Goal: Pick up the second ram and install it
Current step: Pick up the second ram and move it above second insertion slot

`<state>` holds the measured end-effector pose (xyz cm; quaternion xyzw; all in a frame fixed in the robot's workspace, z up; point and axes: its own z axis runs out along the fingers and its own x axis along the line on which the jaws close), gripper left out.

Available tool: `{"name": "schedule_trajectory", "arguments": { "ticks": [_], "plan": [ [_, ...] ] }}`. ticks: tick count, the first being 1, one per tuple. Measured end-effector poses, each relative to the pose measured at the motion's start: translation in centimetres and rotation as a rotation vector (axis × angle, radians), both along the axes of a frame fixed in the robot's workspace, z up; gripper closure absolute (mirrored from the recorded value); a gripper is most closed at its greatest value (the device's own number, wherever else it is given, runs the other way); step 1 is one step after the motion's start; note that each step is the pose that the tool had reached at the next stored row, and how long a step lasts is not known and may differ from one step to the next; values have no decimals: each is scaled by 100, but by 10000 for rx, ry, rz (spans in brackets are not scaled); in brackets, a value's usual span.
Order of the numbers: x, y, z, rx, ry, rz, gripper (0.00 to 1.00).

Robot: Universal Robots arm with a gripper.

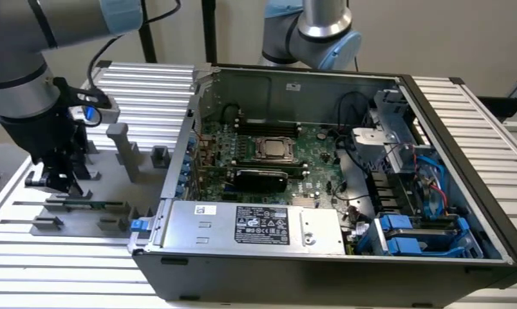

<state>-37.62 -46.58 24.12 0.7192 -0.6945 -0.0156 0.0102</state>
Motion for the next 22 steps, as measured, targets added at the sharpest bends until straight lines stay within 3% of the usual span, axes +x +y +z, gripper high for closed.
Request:
{"name": "schedule_trajectory", "arguments": {
  "ticks": [16, 22],
  "plan": [
    [15, -72, -292, 0, 0, 315, 0],
    [24, -77, -399, 0, 0, 341, 0]
  ]
}}
